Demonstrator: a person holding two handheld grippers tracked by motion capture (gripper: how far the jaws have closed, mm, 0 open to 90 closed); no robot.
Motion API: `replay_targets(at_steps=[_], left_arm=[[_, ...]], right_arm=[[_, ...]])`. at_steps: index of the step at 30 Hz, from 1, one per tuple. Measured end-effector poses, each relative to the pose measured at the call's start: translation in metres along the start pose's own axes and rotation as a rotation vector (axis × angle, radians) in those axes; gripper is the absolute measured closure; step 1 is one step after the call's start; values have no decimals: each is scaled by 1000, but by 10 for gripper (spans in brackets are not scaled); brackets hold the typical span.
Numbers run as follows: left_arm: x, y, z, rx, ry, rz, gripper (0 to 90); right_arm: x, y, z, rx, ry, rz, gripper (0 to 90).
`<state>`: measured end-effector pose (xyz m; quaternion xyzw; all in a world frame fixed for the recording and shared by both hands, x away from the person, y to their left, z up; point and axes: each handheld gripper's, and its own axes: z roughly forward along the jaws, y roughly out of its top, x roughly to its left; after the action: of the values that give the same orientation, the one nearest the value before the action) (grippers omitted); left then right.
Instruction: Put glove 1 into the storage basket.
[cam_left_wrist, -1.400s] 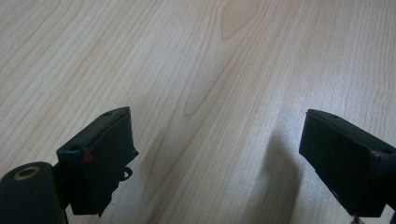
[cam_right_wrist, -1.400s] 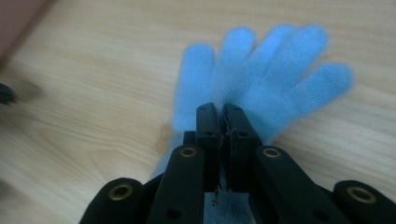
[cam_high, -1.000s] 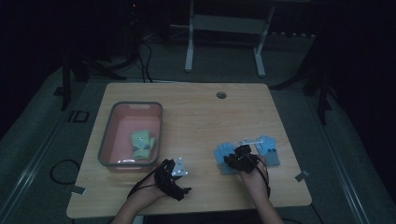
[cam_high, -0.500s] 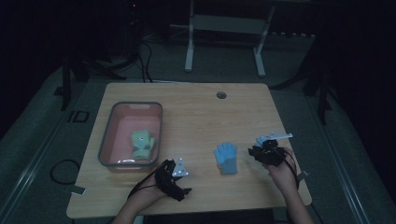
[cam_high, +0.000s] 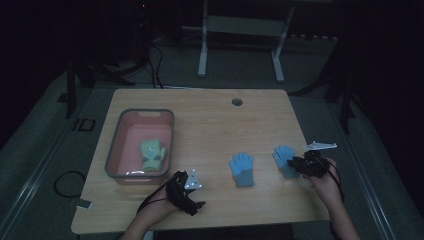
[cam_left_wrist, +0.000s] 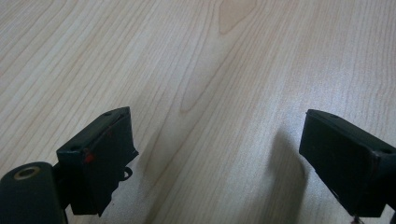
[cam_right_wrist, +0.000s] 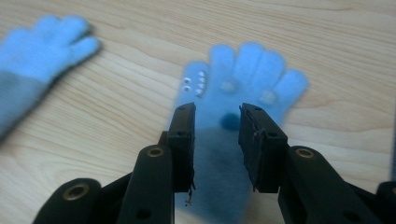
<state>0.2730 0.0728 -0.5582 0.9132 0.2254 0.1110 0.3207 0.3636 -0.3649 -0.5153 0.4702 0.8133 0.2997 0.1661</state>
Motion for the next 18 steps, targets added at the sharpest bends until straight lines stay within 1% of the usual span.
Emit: replay_targets(at_steps=[3,4,5,8,12,14,15,16,17,18], left_arm=[[0,0,0,-1,0,-4,105],[0,0,0,-1,0,-5,105],[0,0,0,-2,0,-8,105],[1,-1,0,-8,-1,-18,105],[1,-1,0,-5,-1,-12,106],[1,-1,0,-4,-1,-10,105],[0,-1,0,-7,-1,-11,105],[0,-1,0,-8,-1,-11,105],[0,-1,0,-8,-1,-11,105],[0,-1,0,-7,-1,-10,105]], right_arm=[[-4,2,3,-5,29,-23,650],[-5,2,4,-5,31,-32,644],[-7,3,6,-7,24,-41,646],[-8,7,9,-16,40,-60,642],[-8,9,16,-7,64,-84,639],[-9,9,19,-3,61,-90,640],[-8,7,24,16,68,-89,635],[-9,5,26,21,63,-93,630],[-9,4,29,48,44,-83,631],[-10,2,31,43,37,-75,634]])
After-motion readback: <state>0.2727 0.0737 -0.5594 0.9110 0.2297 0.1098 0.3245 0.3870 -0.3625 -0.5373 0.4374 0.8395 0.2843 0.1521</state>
